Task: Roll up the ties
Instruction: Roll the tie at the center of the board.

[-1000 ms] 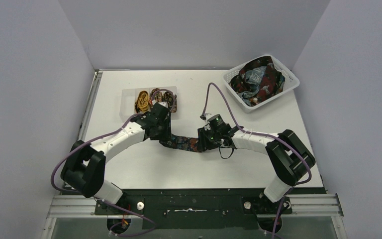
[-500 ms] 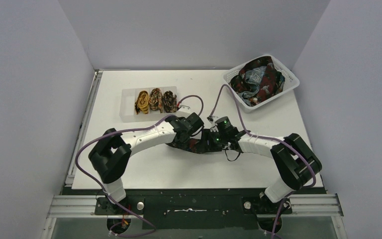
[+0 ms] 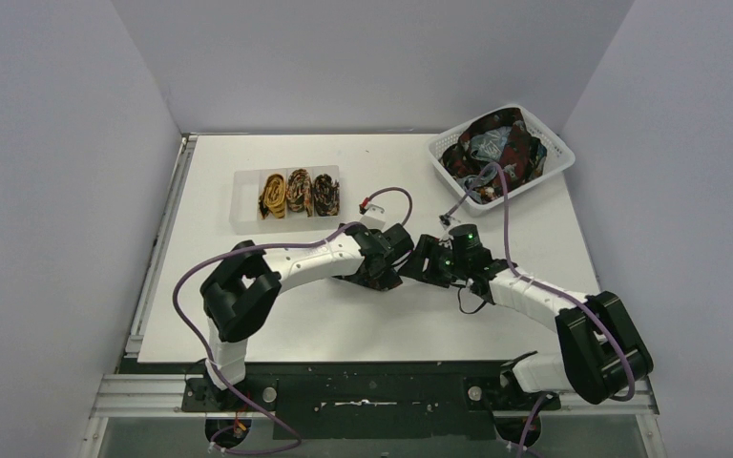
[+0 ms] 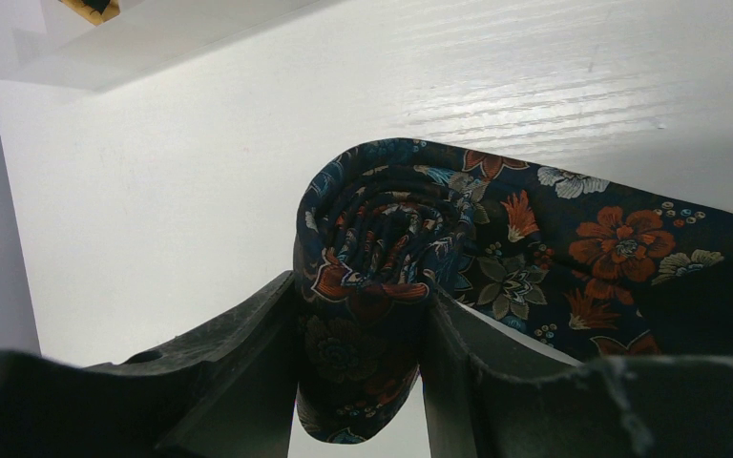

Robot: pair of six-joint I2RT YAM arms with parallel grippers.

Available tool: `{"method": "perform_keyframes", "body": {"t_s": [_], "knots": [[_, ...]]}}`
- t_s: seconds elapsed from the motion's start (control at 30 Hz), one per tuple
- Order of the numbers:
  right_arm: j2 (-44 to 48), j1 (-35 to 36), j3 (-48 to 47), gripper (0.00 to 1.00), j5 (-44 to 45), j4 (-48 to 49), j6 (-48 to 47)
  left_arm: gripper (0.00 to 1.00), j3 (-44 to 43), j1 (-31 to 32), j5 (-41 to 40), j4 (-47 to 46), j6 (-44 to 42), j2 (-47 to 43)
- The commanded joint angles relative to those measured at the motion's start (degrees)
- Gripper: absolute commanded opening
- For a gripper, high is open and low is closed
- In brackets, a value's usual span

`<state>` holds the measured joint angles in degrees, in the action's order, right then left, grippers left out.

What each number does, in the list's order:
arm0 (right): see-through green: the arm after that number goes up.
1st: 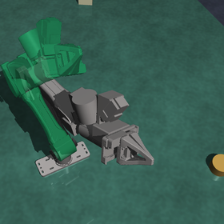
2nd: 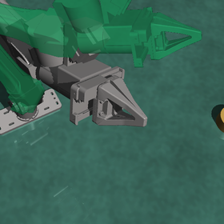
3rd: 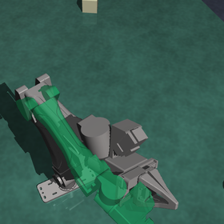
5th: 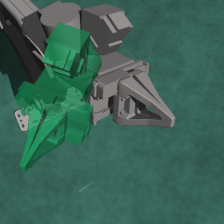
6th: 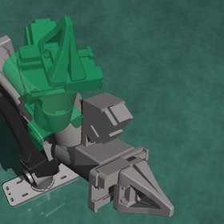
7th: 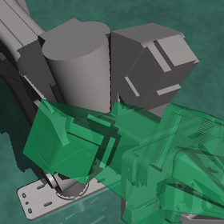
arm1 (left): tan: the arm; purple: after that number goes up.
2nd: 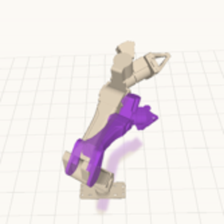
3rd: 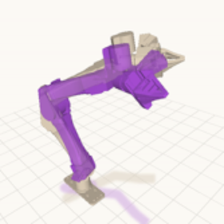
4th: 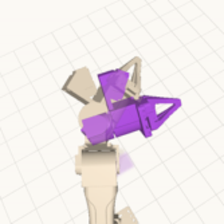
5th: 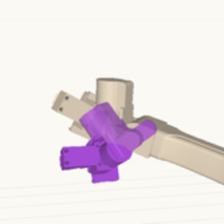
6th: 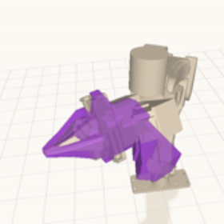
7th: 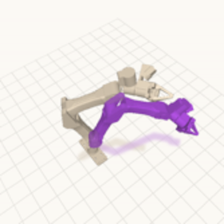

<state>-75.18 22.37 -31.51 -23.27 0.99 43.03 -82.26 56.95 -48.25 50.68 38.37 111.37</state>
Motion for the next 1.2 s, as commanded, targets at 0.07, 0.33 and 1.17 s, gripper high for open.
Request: {"method": "perform_keyframes", "body": {"t_s": [0.07, 0.33, 1.17], "knots": [[2.7, -6.6, 2.6, 0.62, 0.6, -0.8, 0.0, 0.48, -6.8, 1.3, 2.6, 0.5, 0.3, 4.6], [3.1, -9.2, 2.9, 0.65, -1.4, -2.7, -1.3, 0.63, -8.1, 1.7, 13.1, -4.9, -2.9, 5.0], [-3.3, 0.3, -7.1, 0.73, -10.6, 3.0, -4.3, 0.82, 27.9, -17.7, 39.5, -32.6, 4.0, -34.5]]}}
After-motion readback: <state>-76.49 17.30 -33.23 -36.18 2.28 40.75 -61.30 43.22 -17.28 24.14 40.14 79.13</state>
